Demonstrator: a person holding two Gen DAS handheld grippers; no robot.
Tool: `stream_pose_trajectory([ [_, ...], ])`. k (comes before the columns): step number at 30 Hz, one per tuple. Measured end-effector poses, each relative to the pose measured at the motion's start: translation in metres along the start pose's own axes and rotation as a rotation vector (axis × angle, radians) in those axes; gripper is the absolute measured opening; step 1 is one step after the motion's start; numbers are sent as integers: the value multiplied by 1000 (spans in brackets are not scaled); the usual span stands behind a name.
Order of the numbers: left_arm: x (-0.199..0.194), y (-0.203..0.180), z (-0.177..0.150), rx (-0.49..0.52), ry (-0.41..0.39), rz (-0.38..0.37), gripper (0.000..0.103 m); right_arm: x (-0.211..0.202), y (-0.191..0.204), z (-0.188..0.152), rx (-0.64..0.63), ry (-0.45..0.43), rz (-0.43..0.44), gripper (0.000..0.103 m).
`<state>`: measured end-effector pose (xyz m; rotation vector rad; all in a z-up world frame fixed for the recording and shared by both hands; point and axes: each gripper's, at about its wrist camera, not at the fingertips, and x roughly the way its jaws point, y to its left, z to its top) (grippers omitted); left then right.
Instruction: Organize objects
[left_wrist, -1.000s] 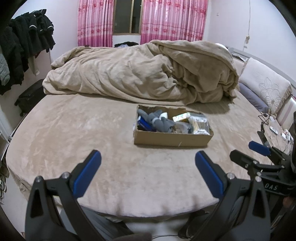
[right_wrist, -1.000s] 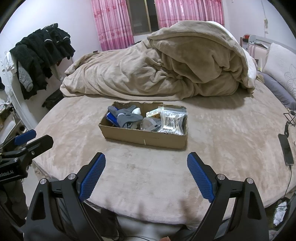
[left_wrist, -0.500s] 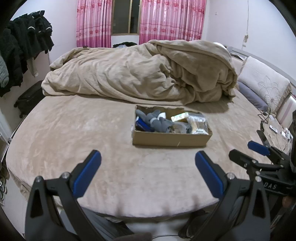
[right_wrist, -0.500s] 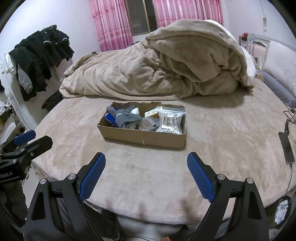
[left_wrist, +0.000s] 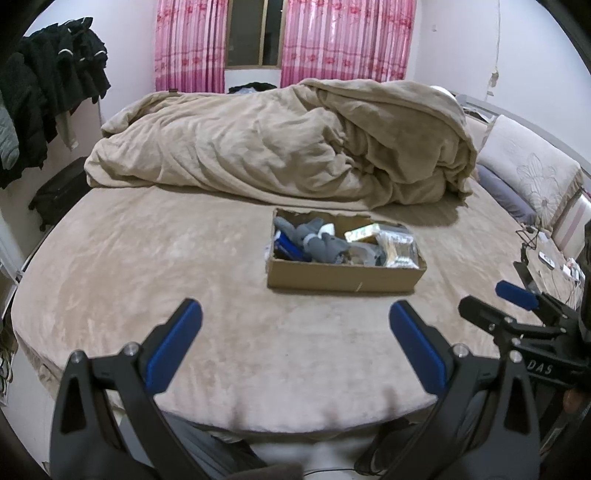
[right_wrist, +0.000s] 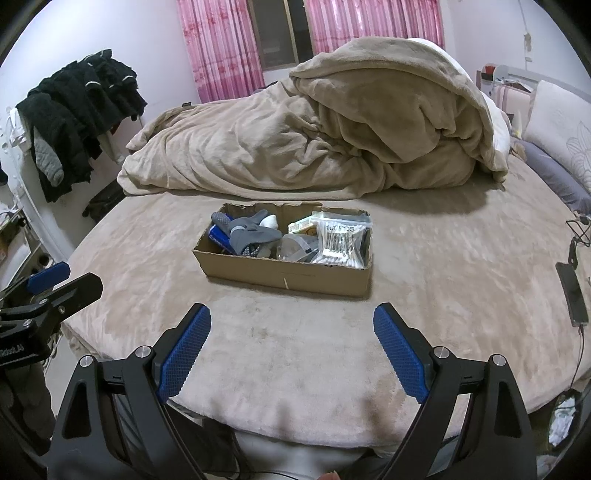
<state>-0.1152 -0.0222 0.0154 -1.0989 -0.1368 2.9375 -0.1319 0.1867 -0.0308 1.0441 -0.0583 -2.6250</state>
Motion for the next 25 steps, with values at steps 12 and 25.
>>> stream_pose_trajectory([
  [12, 2, 1, -2, -3, 5, 0, 102, 1, 0, 0, 0, 0, 0, 92],
  [25, 20, -6, -3, 6, 20, -6, 102, 13, -7, 0, 10, 11, 7, 92],
])
